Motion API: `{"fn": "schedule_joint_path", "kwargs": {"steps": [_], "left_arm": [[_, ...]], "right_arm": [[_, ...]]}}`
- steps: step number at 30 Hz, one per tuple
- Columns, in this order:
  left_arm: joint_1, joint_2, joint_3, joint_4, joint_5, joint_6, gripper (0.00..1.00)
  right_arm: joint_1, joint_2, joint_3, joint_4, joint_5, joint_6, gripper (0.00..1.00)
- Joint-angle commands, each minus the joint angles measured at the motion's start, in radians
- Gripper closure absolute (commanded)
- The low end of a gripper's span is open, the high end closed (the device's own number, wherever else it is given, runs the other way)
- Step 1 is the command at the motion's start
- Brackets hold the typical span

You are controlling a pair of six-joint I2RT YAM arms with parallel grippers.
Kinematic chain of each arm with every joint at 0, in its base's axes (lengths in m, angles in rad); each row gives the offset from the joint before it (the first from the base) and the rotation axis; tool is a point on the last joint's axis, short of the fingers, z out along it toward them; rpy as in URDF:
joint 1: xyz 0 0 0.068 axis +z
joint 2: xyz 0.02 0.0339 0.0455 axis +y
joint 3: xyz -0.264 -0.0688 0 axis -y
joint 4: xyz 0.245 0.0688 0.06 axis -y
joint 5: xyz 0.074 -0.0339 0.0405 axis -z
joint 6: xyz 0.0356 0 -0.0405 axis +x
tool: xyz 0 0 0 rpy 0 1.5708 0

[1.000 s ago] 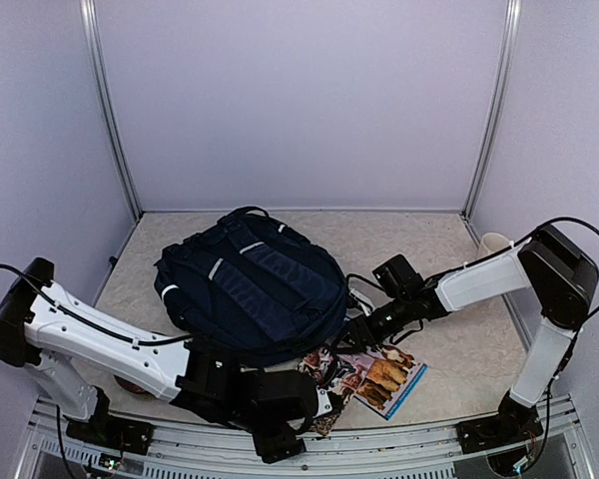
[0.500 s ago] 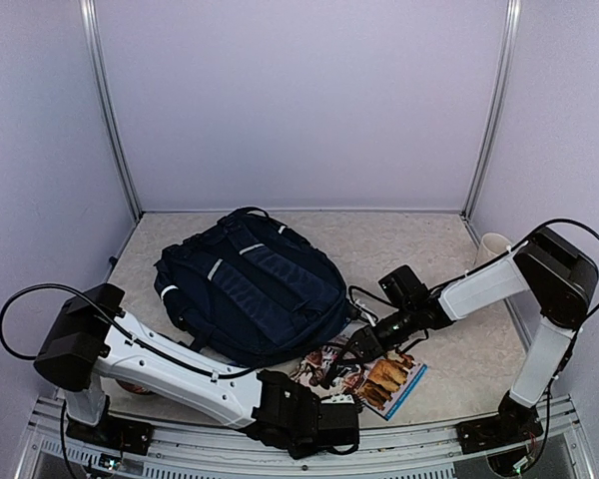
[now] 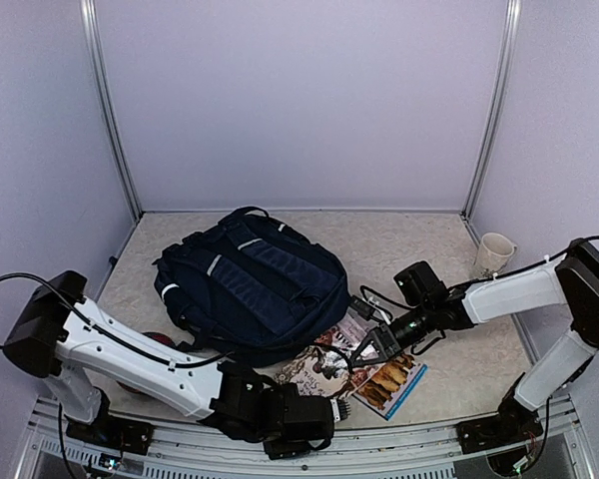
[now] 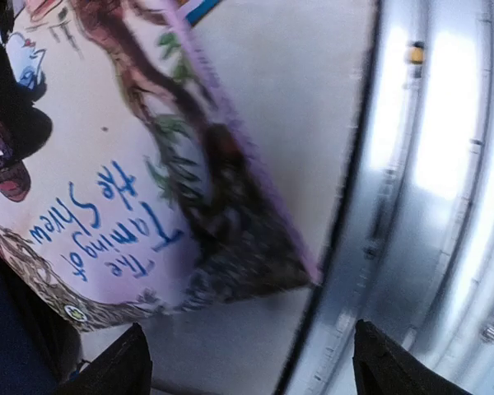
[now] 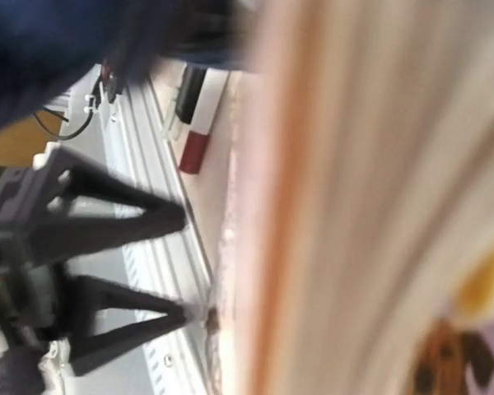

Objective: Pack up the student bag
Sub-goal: Pick up the book, then pick up the largest pocket of the bag from the student bag.

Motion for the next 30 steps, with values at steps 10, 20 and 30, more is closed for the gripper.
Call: {"fn": "schedule_joint_path", "kwargs": {"steps": [10,20,30], "left_arm": [[0.110,-0.315,-0.005,0.368,-0.040,0.222,0.04],[0.204,0.041,0.253,0.093,-0.392,0.250,0.01],[0.264,0.043,0.257,0.151,-0.695,0.210,0.54]], "right_arm": [[-0.204,-0.486,0.054,-0.602,0.430,0.001,1.00],[-0.249,-0.631,0.146,-0.624,0.662,0.021,1.00],[-0.249,-0.650,0.123,-0.583,0.608,0.009,1.00]]}}
